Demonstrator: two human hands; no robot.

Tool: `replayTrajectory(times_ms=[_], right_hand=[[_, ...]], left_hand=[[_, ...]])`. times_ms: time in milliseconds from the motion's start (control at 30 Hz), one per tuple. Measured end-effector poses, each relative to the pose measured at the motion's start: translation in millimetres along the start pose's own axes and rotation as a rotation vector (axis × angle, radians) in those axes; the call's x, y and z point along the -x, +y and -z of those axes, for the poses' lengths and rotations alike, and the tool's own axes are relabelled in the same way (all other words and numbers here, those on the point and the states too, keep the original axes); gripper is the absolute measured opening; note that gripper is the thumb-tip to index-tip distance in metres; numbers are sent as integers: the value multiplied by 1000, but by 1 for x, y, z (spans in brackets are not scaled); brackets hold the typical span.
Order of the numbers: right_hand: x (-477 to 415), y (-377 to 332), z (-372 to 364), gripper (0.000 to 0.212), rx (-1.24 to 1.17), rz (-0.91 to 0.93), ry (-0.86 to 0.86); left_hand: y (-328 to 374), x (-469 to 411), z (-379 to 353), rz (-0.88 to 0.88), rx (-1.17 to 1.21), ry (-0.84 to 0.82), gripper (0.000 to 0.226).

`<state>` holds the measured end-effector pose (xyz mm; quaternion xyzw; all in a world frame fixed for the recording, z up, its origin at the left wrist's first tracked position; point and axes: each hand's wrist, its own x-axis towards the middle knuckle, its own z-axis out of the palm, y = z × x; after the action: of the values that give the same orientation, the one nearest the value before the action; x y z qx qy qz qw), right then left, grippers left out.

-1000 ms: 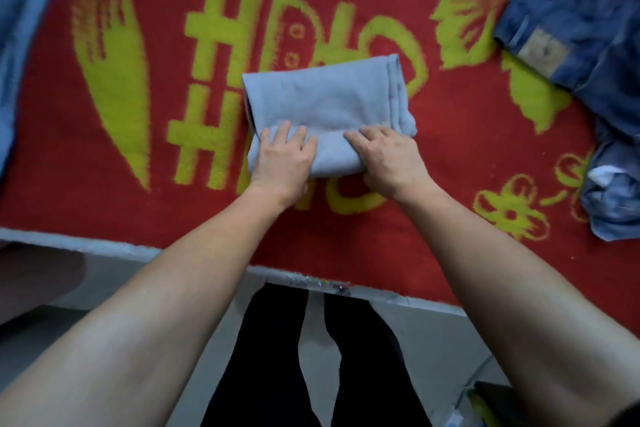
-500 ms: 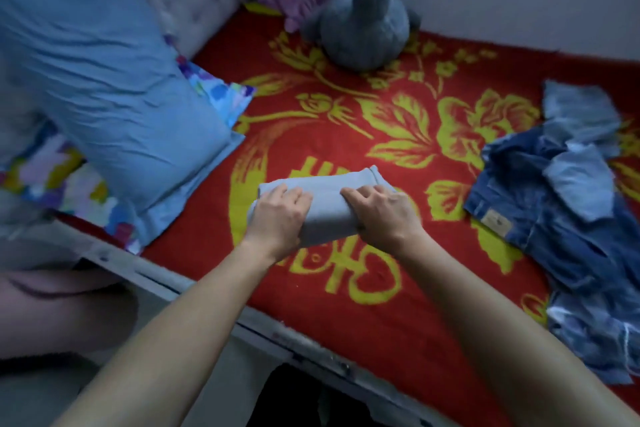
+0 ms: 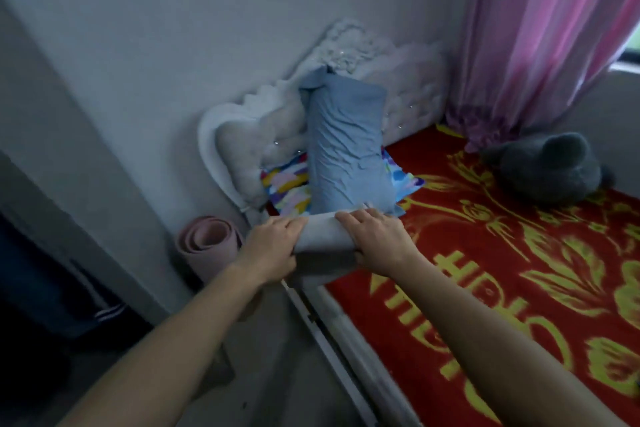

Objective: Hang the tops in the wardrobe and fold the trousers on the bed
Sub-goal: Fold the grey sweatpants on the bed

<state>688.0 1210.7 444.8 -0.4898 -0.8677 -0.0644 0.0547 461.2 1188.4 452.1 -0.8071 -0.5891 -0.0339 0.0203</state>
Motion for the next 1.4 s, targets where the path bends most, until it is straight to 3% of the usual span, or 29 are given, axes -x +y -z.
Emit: replayTrajectory(times_ms=[500, 667, 967, 1167, 1400], right_hand=[[-97, -484, 173, 59, 9, 481, 248], [-133, -594, 239, 60, 8, 611, 444], [-223, -682, 405, 60, 66, 670, 839], [-308, -687, 500, 52, 122, 622, 1130], [-404, -685, 559, 58, 168, 530, 1227]], left_hand=[[-320, 399, 180, 393, -155, 231, 67], [-393, 481, 249, 468, -337, 439, 65], [-478, 510, 421, 593, -642, 665, 67], [-539, 469, 529, 529, -800, 816, 65], [-613, 397, 595, 490, -874, 900, 59]])
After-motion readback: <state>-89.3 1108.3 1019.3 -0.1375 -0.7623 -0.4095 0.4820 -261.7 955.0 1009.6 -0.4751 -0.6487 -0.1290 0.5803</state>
